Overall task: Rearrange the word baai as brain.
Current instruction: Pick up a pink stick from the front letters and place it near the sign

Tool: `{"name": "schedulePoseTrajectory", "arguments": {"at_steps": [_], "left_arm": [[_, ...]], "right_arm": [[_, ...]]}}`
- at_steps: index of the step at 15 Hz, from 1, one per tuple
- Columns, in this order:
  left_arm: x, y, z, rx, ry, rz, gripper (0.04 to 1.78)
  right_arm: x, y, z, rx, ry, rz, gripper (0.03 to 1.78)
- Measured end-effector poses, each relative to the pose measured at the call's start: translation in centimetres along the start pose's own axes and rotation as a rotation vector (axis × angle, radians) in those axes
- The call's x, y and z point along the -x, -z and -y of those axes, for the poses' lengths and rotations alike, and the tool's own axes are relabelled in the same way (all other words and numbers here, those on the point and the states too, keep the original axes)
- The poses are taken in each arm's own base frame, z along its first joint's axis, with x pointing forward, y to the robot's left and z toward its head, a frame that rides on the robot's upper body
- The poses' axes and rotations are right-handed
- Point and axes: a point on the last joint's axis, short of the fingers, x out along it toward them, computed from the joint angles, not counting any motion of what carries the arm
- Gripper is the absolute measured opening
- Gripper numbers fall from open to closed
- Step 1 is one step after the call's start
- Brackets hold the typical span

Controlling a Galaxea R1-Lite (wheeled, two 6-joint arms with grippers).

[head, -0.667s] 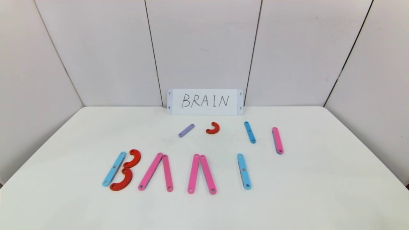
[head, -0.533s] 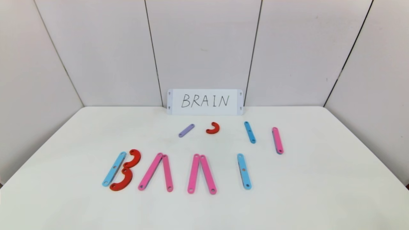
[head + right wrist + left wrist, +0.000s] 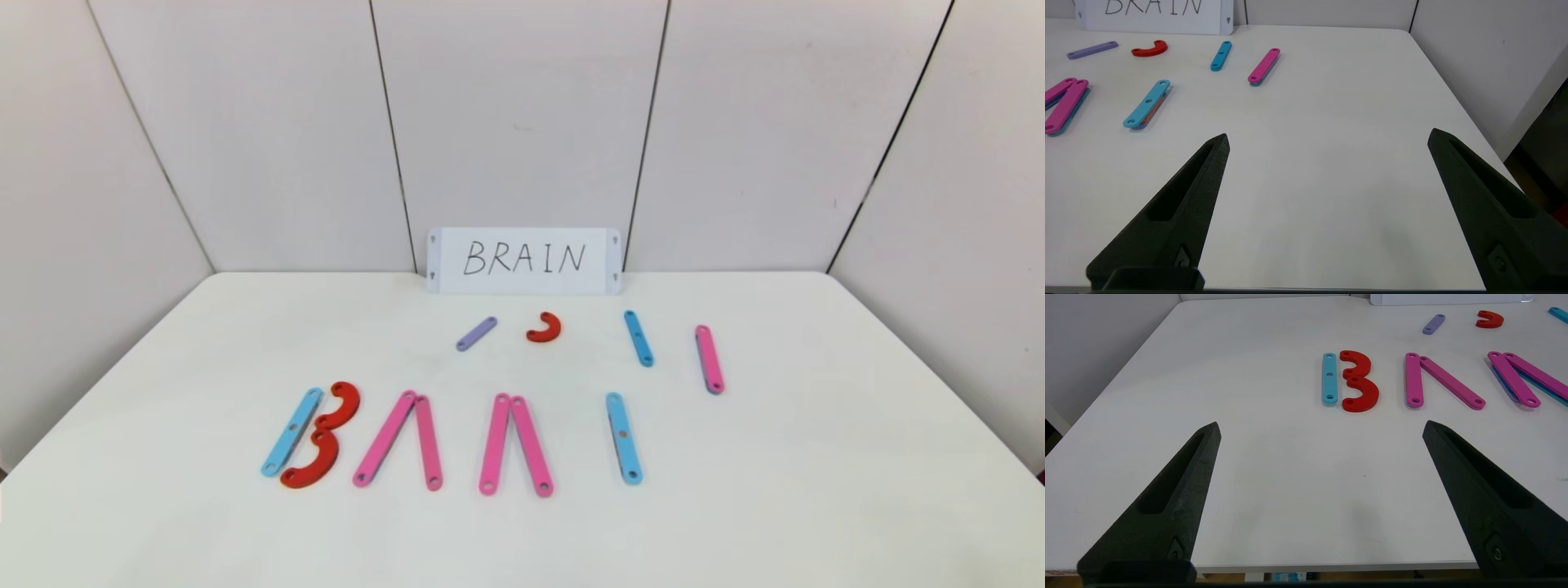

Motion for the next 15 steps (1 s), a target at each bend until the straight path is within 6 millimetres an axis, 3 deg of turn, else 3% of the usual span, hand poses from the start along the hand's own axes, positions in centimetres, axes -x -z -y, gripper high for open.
{"name": "schedulePoseTrajectory", "arguments": {"at_steps": [8,10,15], "left_arm": [[0.1,-0.3,0.0,-0.011,-0.002,0.010,1.74],[0.4,-1.3,0.0,-0.011,0.003,0.044,1.74],[1.5,-6.4,0.0,-0.012,0.008,0.129,1.74]], "right_arm": [[0.3,-0.9,0.0,0.027,-0.005,0.029,1.70],[0.6,-2.2,0.0,0.029,-0.013,0.067,1.70],[0.5,-7.1,0.0,0.029,-0.023,0.081,1.70]]}}
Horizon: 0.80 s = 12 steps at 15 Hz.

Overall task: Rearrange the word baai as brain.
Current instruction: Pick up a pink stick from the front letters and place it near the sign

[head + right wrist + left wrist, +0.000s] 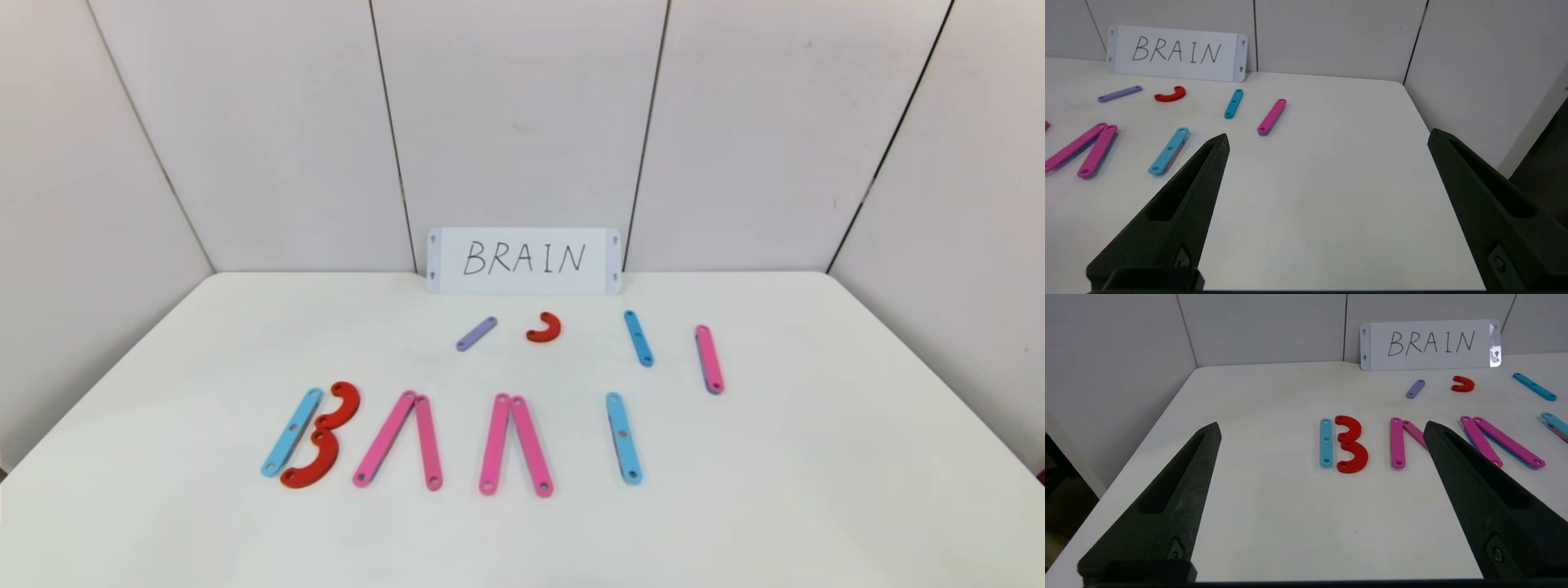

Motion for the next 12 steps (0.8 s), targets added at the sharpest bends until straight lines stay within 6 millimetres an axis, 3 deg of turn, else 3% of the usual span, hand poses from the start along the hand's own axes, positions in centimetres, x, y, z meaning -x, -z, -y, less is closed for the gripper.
{"name": "schedulePoseTrajectory", "arguments": {"at_steps": [5,8,12], "left_arm": [[-2.0,-5.9,-0.1,0.000,0.004,-0.010,1.74],[-5.1,-9.1,-0.1,0.001,0.031,-0.066,1.74],[-10.4,-11.1,0.0,0.008,0.081,-0.187,1.74]], "right_arm": [[-3.5,-6.2,0.3,-0.003,-0.016,-0.056,1.70],[-7.2,-9.0,0.4,-0.008,-0.057,-0.123,1.70],[-12.9,-10.8,0.3,-0.016,-0.115,-0.218,1.70]]}}
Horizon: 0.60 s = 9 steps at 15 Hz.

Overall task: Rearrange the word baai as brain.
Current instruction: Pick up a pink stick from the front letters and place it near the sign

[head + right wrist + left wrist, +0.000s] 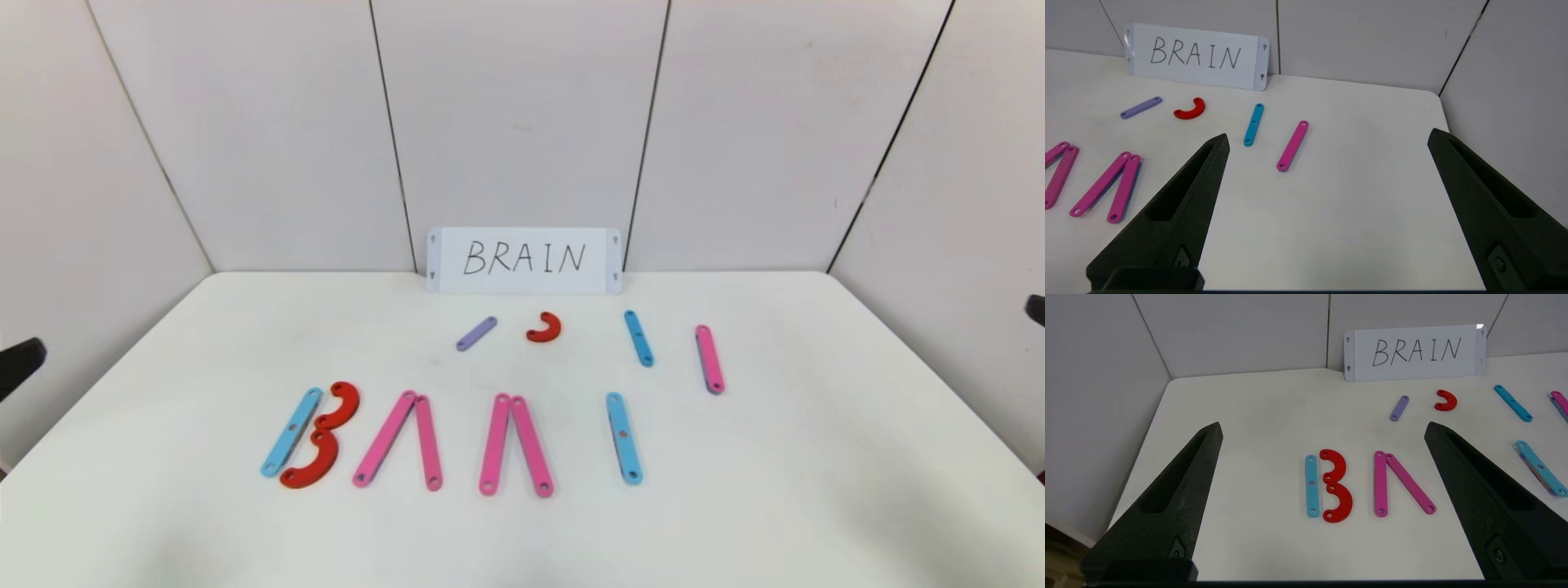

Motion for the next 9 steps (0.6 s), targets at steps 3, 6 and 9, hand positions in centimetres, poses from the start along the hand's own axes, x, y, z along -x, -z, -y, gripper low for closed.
{"name": "schedulePoseTrajectory", "arguments": {"at_steps": [3,6,9], "left_arm": [[-3.9,-1.5,-0.2,0.007,0.024,-0.078,1.74],[-8.0,-1.7,-0.1,0.013,0.063,-0.178,1.74],[-12.1,-0.4,0.5,0.012,0.114,-0.311,1.74]], "right_arm": [[-3.9,-1.0,-0.4,-0.003,-0.063,-0.073,1.70],[-7.5,-0.5,-1.2,-0.001,-0.121,-0.167,1.70],[-11.4,0.5,-1.9,0.002,-0.156,-0.270,1.70]]}}
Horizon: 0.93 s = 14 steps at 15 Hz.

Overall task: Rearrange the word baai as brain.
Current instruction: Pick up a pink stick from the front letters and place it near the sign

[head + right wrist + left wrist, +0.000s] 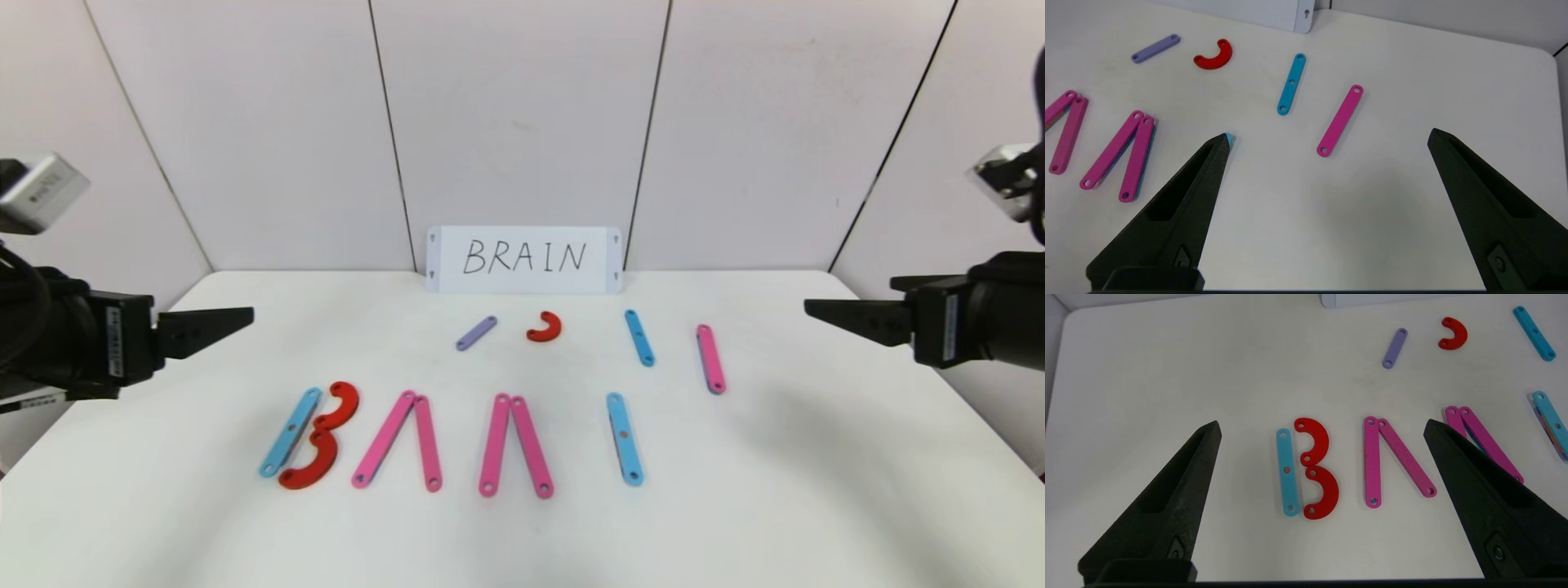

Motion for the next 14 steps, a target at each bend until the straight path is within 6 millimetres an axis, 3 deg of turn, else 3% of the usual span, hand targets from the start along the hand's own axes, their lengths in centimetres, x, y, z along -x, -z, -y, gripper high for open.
{"name": "schedulePoseTrajectory", "arguments": {"at_steps": [4,7,14], "left_arm": [[-5.0,1.3,0.9,-0.035,0.067,-0.165,1.74],[-7.4,2.7,2.2,-0.082,0.127,-0.288,1.74],[-11.1,5.7,5.1,-0.173,0.231,-0.471,1.74]], "right_arm": [[-4.6,0.3,-1.1,0.016,-0.070,-0.107,1.70],[-7.2,1.1,-1.8,0.022,-0.106,-0.178,1.70],[-9.6,2.3,-1.8,0.010,-0.104,-0.250,1.70]]}}
